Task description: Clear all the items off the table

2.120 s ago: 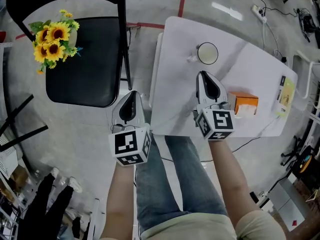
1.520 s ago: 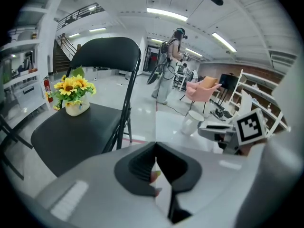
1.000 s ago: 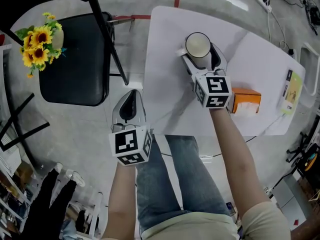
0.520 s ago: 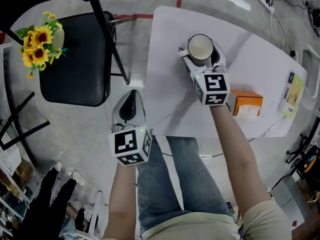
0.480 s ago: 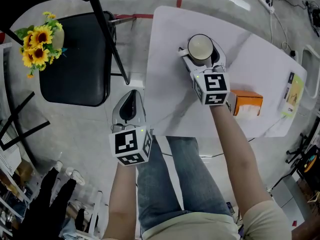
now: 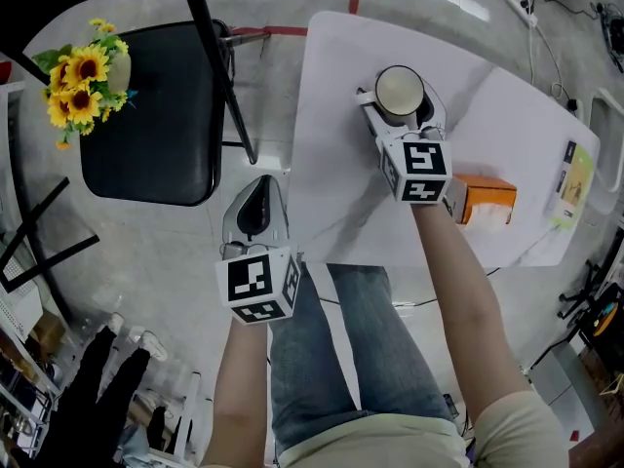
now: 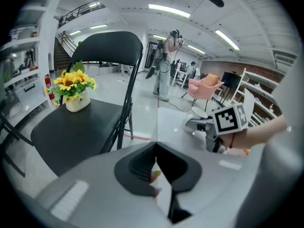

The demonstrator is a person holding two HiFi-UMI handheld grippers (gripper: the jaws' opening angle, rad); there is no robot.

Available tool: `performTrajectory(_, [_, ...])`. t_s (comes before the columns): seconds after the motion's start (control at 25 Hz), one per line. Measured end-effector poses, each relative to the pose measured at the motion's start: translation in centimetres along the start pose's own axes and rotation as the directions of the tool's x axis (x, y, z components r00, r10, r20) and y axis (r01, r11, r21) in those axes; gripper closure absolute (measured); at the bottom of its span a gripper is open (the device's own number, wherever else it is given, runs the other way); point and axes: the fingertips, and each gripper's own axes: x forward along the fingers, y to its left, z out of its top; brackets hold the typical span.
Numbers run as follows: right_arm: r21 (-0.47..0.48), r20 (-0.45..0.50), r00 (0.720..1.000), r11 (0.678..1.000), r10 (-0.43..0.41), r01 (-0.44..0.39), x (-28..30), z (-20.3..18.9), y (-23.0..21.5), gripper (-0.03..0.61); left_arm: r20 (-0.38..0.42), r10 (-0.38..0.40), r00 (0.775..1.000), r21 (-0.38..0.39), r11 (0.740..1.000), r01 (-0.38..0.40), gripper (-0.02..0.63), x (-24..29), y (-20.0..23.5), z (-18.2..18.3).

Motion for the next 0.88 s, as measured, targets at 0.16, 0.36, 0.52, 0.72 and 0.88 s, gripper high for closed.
performTrajectory(0.16, [0.010, -0.009, 1.000, 1.000, -0.018, 0.018, -0.1, -0.1, 0.0, 0.187, 0.002, -0.003, 1.000, 0.000, 1.000, 0.003, 0.604, -0.1, 0.4, 0.1])
performTrajectory(0.36, [0.016, -0.017, 0.999, 0.999, -0.037, 0.037, -0.3, -0.2, 0.3, 0.187, 0.002, -0.004, 1.000, -0.003, 1.000, 0.004, 0.604, -0.3, 1.1, 0.0])
performTrajectory(0.52, [0.024, -0.024, 0.999, 0.999, -0.040, 0.040, -0.6, -0.3, 1.0, 0.187, 0.000, -0.003, 1.000, -0.006, 1.000, 0.003, 0.604, -0.6, 1.7, -0.1])
performTrajectory(0.72, [0.043, -0.025, 0.999, 0.998, -0.047, 0.048, -1.0, -0.1, 2.0, 0.187, 0.002, 0.000, 1.000, -0.013, 1.000, 0.000, 0.604, -1.0, 2.7, 0.0])
performTrajectory(0.88, [0.065, -0.010, 0.999, 0.997, -0.043, 0.043, -1.4, 0.8, 3.2, 0.187, 0.009, 0.005, 1.000, -0.022, 1.000, -0.004, 0.604, -1.4, 3.6, 0.3])
